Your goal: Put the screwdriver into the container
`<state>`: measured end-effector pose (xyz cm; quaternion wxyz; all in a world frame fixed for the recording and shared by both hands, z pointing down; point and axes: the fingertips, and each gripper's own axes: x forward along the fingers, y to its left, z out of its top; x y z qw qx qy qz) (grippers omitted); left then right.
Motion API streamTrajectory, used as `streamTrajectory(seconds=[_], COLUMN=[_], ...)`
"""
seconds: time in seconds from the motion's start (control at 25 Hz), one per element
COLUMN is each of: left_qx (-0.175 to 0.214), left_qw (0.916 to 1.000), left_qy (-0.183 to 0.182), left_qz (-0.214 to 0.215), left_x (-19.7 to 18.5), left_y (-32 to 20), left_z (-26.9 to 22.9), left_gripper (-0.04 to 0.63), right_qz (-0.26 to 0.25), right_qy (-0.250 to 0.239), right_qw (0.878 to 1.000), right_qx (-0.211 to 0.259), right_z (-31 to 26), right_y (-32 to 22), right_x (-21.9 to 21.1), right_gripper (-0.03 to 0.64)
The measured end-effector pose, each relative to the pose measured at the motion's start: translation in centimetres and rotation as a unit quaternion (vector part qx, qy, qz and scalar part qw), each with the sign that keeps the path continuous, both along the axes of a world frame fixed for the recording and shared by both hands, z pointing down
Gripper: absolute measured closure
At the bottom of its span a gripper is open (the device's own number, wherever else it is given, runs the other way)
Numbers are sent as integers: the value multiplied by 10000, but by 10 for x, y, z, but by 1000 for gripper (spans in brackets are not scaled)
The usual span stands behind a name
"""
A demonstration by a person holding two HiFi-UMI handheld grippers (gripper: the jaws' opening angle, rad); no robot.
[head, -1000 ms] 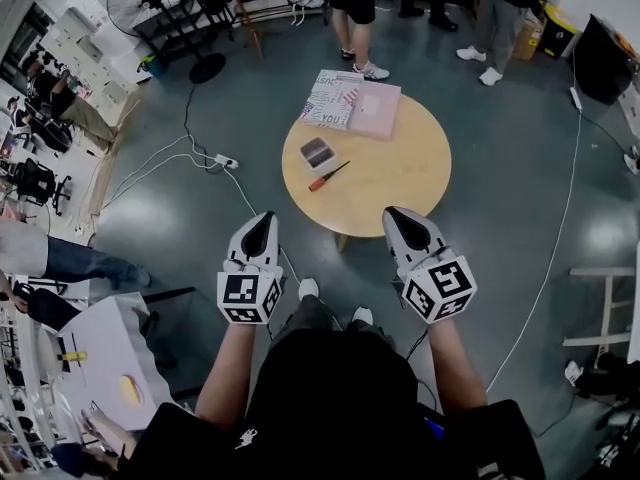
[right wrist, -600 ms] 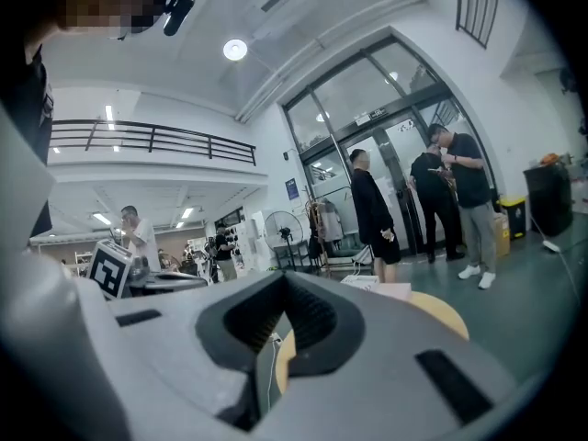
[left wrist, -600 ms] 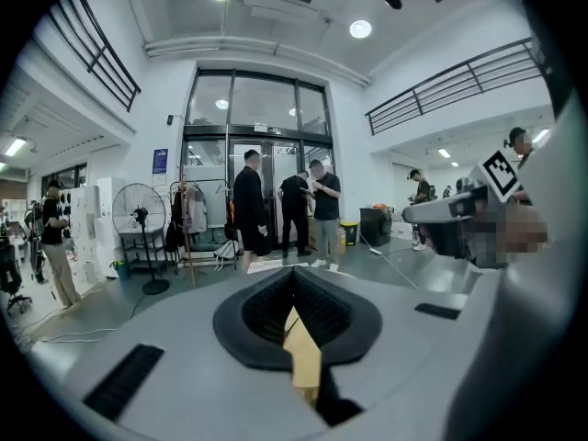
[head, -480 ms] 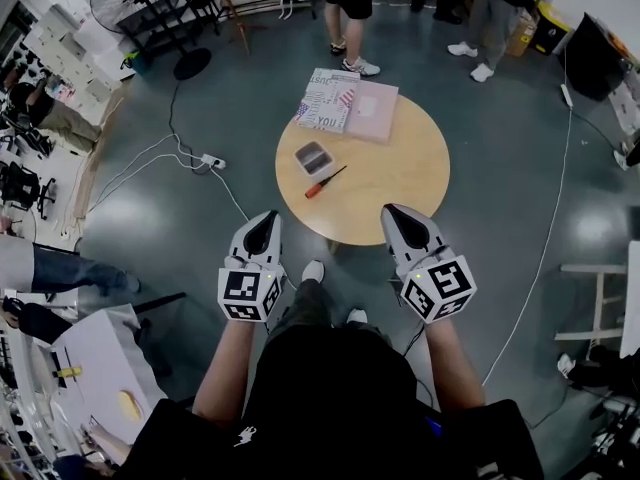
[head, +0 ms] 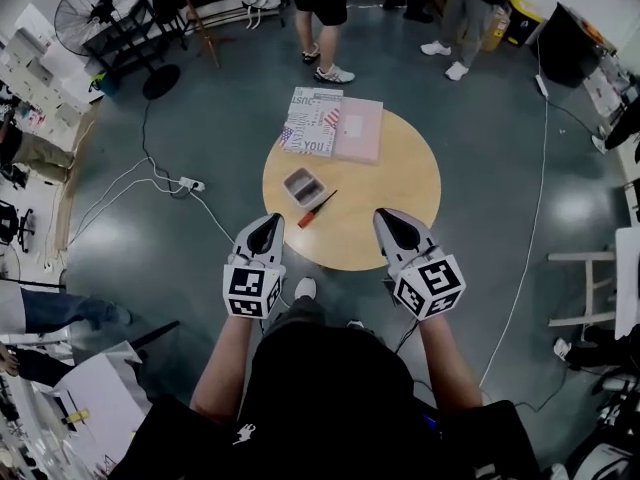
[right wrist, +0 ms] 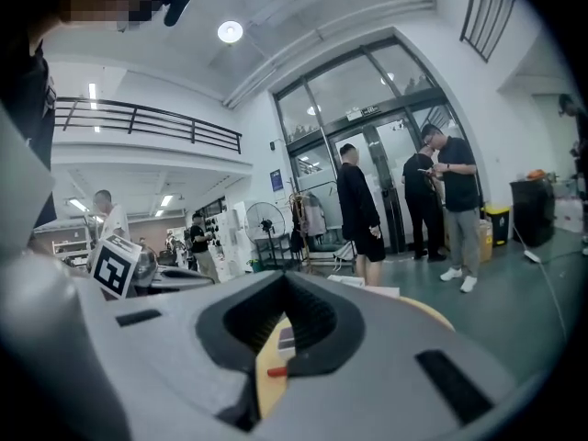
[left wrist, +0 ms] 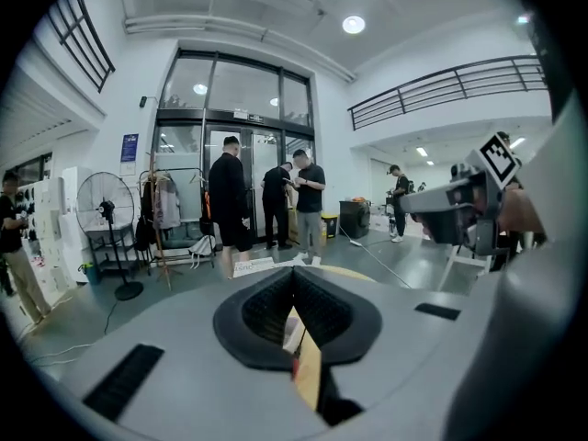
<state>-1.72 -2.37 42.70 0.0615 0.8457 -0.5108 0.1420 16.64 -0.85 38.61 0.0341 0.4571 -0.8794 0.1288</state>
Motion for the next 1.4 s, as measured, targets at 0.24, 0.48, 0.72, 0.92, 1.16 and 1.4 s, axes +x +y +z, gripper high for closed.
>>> streamTrajectory(seconds=[0.24,0.48,0.72,0.92,1.16,1.4], left_qx=[-113,-245,-513,-610,-852,-1130], left_qw=[9989,9962,9894,9851,9833,9833], left_qy=[92,112,36,52,32,-164], left_qz=[451,825,1361,1608,1606,1420], left_x=[-6,-16,-16,-17,-19,-22], left_y=[-38,-73,-93,-107,-111,-115], left_z=[9,25,55,73,97,124], left_gripper=[592,592,592,592,592,591], right_qz=[234,503,968,1347,1320,983], right_qy=[228,412,328,304,395,533], right_qw=[9994,9978,9946,9898,9884,9912], right_qx=[-65,-123,-166,-359,-630,-712], right_z=[4,9,14,35,64,78], right_y=[-33,-57,-71,-77,-84,-106], right_x=[-12,-28,-31,-33,-37,-44], right_gripper=[615,615,615,615,615,615])
